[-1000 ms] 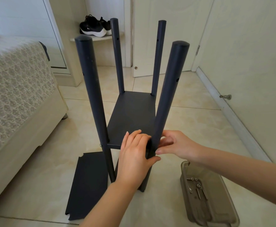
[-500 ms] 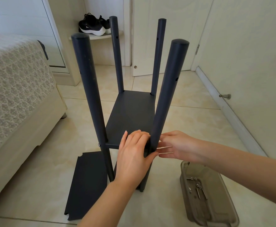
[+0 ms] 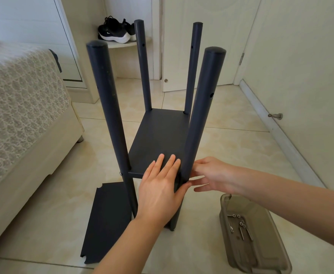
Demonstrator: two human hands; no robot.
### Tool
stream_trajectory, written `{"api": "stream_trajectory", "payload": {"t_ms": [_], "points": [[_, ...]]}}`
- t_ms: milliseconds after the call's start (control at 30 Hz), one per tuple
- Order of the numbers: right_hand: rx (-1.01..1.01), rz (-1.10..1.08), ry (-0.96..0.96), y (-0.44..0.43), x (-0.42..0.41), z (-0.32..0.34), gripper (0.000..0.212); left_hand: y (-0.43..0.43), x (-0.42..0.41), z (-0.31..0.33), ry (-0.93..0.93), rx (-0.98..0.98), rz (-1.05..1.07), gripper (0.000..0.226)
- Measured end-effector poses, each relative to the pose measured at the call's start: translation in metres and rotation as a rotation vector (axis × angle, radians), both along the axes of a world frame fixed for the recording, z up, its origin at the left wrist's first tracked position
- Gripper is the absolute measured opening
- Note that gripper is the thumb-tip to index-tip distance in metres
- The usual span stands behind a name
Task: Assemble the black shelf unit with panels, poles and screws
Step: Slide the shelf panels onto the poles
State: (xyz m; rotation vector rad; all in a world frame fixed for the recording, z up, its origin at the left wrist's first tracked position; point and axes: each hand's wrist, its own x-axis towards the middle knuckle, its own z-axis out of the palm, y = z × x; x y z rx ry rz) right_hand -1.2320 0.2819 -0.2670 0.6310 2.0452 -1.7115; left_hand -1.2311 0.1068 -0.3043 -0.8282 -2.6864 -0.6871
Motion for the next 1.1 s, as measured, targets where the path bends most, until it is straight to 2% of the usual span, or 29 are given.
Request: {"api": "stream_trajectory", "payload": {"t_ms": [300, 467, 667, 867, 1033, 1100], "points": [[-0.171, 0.048, 0.025, 0.025, 0.011, 0.003, 0.026, 0.0, 0.0, -0.002, 0.032, -0.046, 0.002, 0.072], [-0.141, 0.033, 0.004, 0.048, 0.026, -0.001, 0.033, 0.0, 0.0, -0.005, 0.043, -0.082, 0.022, 0.066], [-0.08, 0.027, -0.03, 0.079, 0.046, -0.013, 0.027, 0.002, -0.001, -0.009, 0.078, -0.098, 0.048, 0.059], [0.043, 0.041, -0.117, 0.109, 0.071, -0.051, 0.02, 0.002, -0.003, -0.016, 0.118, -0.098, 0.062, 0.061], [0.231, 0.08, -0.173, 0.129, 0.094, -0.108, 0.006, 0.002, -0.006, -0.021, 0.163, -0.1, 0.081, 0.06], [0.353, 0.136, -0.183, 0.137, 0.1, -0.133, 0.009, 0.003, -0.006, -0.023, 0.186, -0.094, 0.092, 0.058]]}}
